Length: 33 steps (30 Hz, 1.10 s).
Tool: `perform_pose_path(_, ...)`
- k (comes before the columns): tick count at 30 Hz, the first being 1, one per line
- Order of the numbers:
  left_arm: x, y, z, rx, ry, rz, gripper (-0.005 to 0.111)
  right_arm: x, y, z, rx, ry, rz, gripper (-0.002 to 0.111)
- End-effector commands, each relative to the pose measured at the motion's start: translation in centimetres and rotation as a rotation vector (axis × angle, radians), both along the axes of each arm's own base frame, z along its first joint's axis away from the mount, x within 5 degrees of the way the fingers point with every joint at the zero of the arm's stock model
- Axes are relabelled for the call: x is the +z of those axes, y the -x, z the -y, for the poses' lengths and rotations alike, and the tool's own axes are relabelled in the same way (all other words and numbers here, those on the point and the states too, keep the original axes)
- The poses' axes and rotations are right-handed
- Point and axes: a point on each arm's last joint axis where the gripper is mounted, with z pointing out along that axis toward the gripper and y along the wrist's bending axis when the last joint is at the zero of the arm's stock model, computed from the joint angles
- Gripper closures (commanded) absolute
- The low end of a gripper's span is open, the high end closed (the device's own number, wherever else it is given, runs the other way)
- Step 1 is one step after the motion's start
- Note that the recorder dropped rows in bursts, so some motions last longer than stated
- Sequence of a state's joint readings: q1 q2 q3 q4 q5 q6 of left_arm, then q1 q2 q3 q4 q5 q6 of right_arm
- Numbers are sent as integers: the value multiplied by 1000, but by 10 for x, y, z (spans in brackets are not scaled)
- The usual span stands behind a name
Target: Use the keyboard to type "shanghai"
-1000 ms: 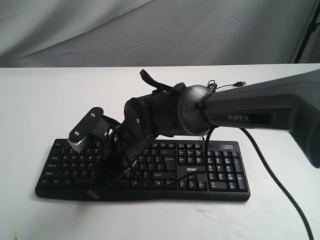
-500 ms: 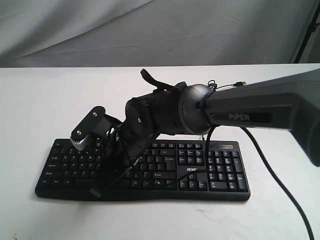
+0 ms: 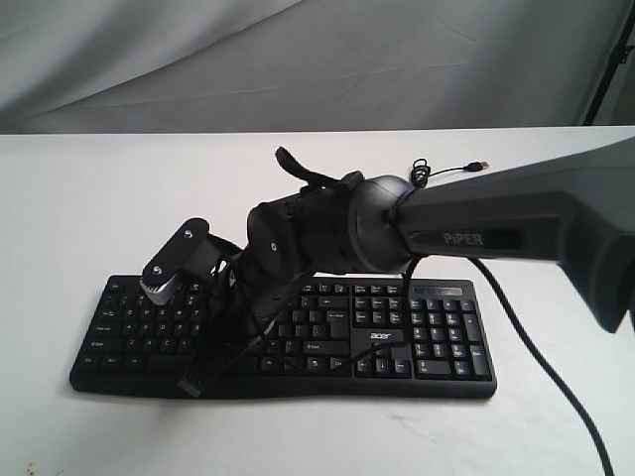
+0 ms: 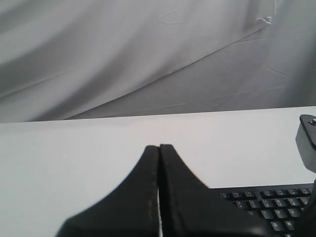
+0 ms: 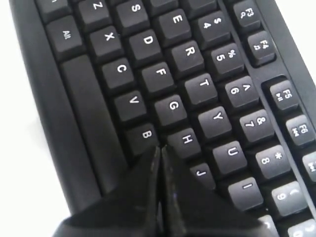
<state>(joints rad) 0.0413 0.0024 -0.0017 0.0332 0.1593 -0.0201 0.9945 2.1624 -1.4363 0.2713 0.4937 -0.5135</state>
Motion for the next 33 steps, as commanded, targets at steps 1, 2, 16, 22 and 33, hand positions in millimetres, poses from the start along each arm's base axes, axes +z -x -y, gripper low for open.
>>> perform_pose_path(1,0,0,0,-7,4,6,107,6,-3,1,-5,-19,20,108)
perform_pose_path(2,0,0,0,-7,4,6,107,9,-3,1,-4,-28,28,108)
perform_pose_path(16,0,0,0,-7,4,6,107,25,-22,-28,59,6,33,108)
perform_pose_path(22,0,0,0,-7,4,6,107,18,-24,-28,52,23,25,108)
perform_pose_path(33,0,0,0,-7,4,6,107,12,-28,-27,46,21,24,108)
